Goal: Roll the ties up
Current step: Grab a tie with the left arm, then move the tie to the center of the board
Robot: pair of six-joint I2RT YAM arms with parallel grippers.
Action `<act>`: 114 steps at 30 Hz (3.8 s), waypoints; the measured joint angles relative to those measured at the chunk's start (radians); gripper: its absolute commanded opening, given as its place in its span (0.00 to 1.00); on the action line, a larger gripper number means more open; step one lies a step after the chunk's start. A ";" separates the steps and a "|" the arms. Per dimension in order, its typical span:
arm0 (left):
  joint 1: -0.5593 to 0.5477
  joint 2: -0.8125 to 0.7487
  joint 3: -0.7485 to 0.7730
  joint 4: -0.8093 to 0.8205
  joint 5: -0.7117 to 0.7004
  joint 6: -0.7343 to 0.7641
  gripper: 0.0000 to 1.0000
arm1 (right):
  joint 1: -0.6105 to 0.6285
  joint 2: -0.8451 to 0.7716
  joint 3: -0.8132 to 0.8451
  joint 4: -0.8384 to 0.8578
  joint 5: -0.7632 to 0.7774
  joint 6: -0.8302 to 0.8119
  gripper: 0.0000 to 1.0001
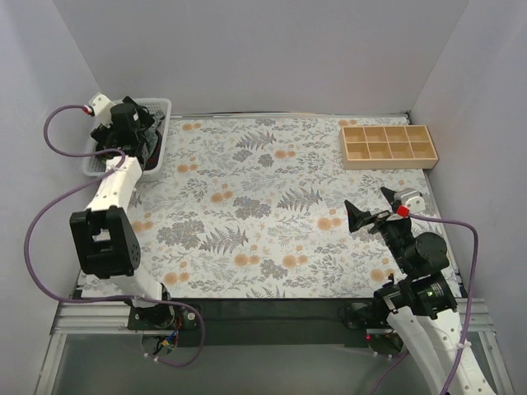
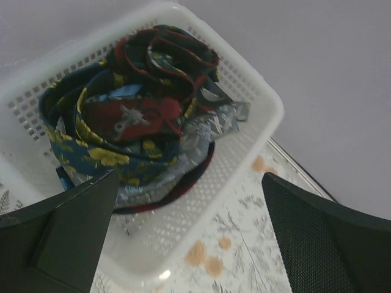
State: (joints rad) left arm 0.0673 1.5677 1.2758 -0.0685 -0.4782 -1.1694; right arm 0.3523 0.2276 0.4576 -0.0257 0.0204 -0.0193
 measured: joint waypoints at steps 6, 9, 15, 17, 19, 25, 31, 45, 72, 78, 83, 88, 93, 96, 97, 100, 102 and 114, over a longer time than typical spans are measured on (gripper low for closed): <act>0.121 0.284 0.208 0.055 0.016 -0.017 0.98 | 0.002 0.042 -0.002 -0.027 -0.057 0.006 0.98; 0.161 0.405 0.308 0.074 0.019 -0.015 0.98 | 0.002 0.079 -0.003 -0.033 -0.101 0.006 0.98; 0.196 0.590 0.477 0.103 0.034 0.003 0.98 | 0.002 0.148 -0.005 -0.040 -0.175 0.005 0.98; 0.199 0.636 0.521 0.115 0.041 0.012 0.98 | 0.002 0.167 -0.010 -0.040 -0.190 0.005 0.98; 0.200 0.676 0.561 0.123 0.044 0.018 0.98 | 0.002 0.192 -0.015 -0.044 -0.204 0.005 0.98; 0.199 0.766 0.634 0.160 0.048 0.026 0.94 | 0.002 0.224 -0.016 -0.050 -0.217 0.005 0.98; 0.199 0.814 0.655 0.193 0.049 0.030 0.86 | 0.002 0.239 -0.016 -0.050 -0.227 0.005 0.98; 0.199 0.848 0.654 0.212 0.075 0.061 0.07 | 0.002 0.266 -0.017 -0.054 -0.232 0.009 0.98; 0.199 0.411 0.533 0.172 0.291 0.092 0.00 | 0.002 0.223 -0.016 -0.055 -0.233 0.025 0.98; 0.182 0.316 0.491 0.104 0.446 0.051 0.00 | 0.002 0.196 -0.013 -0.066 -0.197 0.071 0.98; 0.061 0.226 0.455 0.012 0.547 0.043 0.00 | 0.002 0.185 0.028 -0.095 -0.181 0.077 0.99; -0.135 0.162 0.455 -0.050 0.613 0.063 0.00 | 0.002 0.192 0.093 -0.137 -0.161 0.076 0.99; -0.283 0.083 0.438 -0.089 0.650 0.080 0.00 | 0.002 0.219 0.162 -0.165 -0.158 0.068 0.98; -0.370 -0.005 0.360 -0.079 0.650 0.080 0.00 | 0.002 0.224 0.188 -0.182 -0.153 0.068 0.98; -0.397 -0.038 0.322 -0.079 0.645 0.077 0.00 | 0.002 0.224 0.193 -0.186 -0.152 0.068 0.98; -0.500 -0.126 0.171 -0.028 0.622 0.062 0.00 | 0.002 0.224 0.195 -0.195 -0.144 0.070 0.98; -0.583 -0.169 0.046 0.016 0.606 0.041 0.00 | 0.002 0.224 0.195 -0.208 -0.134 0.073 0.98; -1.038 -0.109 -0.361 0.193 0.459 -0.063 0.00 | 0.002 0.225 0.149 -0.243 -0.052 0.129 0.99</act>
State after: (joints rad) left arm -0.9707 1.4586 0.9150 0.1246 -0.0189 -1.2324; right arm 0.3538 0.4522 0.6064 -0.2687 -0.0315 0.1097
